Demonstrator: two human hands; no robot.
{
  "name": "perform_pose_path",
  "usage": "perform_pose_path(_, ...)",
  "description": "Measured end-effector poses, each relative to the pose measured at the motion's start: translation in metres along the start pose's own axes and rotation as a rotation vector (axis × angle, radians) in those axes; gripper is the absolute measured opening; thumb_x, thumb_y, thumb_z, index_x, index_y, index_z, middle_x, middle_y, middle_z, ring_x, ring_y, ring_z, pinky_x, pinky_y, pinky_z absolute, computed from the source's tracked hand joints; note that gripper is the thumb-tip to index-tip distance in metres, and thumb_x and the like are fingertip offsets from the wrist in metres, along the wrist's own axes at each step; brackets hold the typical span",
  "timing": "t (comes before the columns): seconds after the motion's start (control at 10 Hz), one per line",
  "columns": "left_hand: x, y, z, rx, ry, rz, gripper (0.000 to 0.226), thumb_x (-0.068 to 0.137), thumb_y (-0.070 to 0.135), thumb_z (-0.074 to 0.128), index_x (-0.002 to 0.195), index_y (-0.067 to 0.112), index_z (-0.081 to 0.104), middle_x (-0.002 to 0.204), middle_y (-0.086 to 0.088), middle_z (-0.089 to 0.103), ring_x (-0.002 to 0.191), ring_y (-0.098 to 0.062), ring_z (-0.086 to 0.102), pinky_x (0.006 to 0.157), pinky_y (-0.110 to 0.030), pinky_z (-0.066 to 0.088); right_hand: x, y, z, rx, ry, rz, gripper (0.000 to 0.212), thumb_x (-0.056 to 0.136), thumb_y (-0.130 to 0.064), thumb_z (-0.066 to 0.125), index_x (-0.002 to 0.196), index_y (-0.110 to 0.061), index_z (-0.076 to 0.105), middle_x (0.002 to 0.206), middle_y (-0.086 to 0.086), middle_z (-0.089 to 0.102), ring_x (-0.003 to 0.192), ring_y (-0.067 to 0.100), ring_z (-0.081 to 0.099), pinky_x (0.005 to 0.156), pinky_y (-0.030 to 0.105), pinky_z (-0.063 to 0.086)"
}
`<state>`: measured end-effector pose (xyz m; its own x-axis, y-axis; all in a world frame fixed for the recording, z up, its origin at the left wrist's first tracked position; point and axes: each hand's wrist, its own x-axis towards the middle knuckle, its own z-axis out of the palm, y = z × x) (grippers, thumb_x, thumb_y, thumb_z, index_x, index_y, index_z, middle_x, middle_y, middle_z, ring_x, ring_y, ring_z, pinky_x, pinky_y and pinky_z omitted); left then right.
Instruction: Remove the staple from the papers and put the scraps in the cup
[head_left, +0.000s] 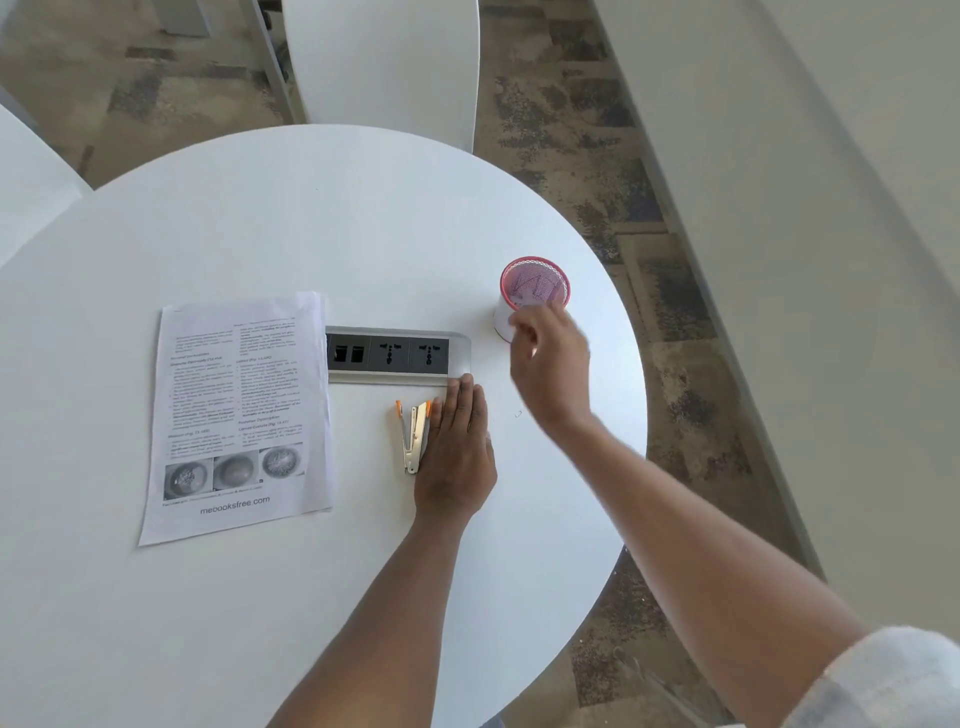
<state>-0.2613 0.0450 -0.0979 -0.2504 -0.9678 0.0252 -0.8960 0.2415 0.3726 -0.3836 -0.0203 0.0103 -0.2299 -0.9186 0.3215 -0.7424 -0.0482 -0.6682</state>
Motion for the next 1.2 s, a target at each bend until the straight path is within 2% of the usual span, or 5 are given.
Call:
perform_pose_path(0.1,0.001,-0.001,0.001,-0.019,-0.015,0.012,0.059,0.097,0.014,0.035,0.155,0.004,0.027,0.166,-0.013,0.021,0.155,-0.027,0.015,0.124,-0.038,0.003,-0.047,0.015,0.014,-0.106,-0.156,0.022,0.029,0.089,-0.001,0.051,0.112,-0.007,0.067,0.113,0.010,0.068,0.105,0.027,0.062,0.086,0.038,0.052)
perform_pose_path(0.2,0.002,-0.002,0.004,-0.010,-0.009,0.016,0.059,0.097,0.017,0.029,0.155,0.003,0.029,0.165,-0.013,0.022,0.155,-0.027,0.015,0.125,-0.040,0.006,-0.086,0.047,0.026,-0.322,-0.405,0.169,0.055,0.098,-0.010,0.040,0.152,-0.006,0.033,0.161,0.010,0.031,0.150,0.025,0.025,0.123,0.036,0.020)
perform_pose_path(0.3,0.002,-0.004,0.006,-0.007,-0.011,0.013,0.058,0.098,0.020,0.029,0.155,0.004,0.030,0.165,-0.013,0.022,0.155,-0.027,0.015,0.125,-0.041,0.007,-0.099,0.060,0.026,-0.409,-0.495,0.161,0.060,0.102,-0.019,0.030,0.158,-0.009,0.010,0.167,0.007,0.005,0.155,0.019,-0.001,0.125,0.035,-0.001)
perform_pose_path(0.6,0.000,-0.002,0.006,0.072,-0.030,0.007,0.062,0.100,0.029,0.031,0.158,0.009,0.024,0.167,-0.008,0.017,0.156,-0.022,0.010,0.125,-0.042,0.009,-0.109,0.068,0.026,-0.533,-0.553,0.115,0.066,0.104,-0.049,0.016,0.157,-0.015,-0.007,0.164,0.000,-0.017,0.152,0.015,-0.019,0.123,0.036,-0.011)
perform_pose_path(1.2,0.007,0.005,-0.031,0.082,-0.004,0.053,0.064,0.097,0.029,0.020,0.154,0.002,0.032,0.163,-0.015,0.028,0.151,-0.029,0.027,0.124,-0.037,0.010,-0.102,0.046,0.002,-0.426,-0.511,0.089,0.064,0.104,-0.027,0.025,0.157,-0.011,-0.007,0.162,0.002,-0.018,0.149,0.014,-0.019,0.125,0.037,-0.006)
